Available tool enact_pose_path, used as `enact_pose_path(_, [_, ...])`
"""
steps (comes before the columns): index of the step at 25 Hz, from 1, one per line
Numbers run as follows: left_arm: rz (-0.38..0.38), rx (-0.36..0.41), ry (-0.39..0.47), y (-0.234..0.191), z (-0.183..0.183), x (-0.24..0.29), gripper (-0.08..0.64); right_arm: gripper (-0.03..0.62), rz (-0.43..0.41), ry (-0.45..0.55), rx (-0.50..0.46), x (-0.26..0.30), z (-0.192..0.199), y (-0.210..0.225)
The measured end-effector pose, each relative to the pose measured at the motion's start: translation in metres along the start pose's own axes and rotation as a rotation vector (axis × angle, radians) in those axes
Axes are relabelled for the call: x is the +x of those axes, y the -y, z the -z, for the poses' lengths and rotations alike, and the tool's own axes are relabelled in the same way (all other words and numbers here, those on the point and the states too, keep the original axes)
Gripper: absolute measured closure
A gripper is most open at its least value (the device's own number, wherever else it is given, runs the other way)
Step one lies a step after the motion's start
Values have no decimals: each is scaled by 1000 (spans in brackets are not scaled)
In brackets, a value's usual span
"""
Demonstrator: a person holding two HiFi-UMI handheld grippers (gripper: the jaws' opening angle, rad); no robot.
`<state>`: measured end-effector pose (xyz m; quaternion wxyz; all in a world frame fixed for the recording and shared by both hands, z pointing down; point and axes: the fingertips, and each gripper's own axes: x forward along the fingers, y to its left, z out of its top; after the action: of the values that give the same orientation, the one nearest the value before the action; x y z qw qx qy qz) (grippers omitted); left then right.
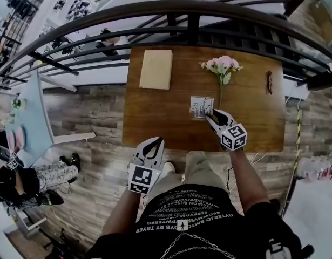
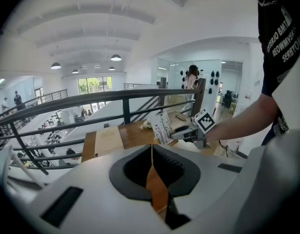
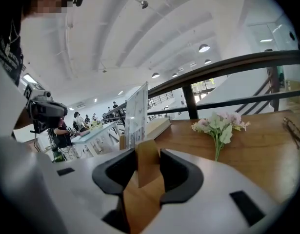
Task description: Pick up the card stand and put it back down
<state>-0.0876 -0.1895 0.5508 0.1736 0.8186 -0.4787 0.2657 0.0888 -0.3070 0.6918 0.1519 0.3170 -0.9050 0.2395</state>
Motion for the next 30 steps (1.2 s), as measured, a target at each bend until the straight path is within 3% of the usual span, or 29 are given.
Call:
enact_pose_path(13, [17, 30, 1, 12, 4, -7, 526, 430, 23, -133, -45, 29, 66, 19])
enact_pose_path(27, [-37, 66, -15, 7, 20, -44, 526, 417, 60, -204, -166, 34, 104, 19])
enact_pose_path(30, [-31, 75, -7, 11, 22, -51, 526, 407, 98, -234, -143, 26, 106, 23])
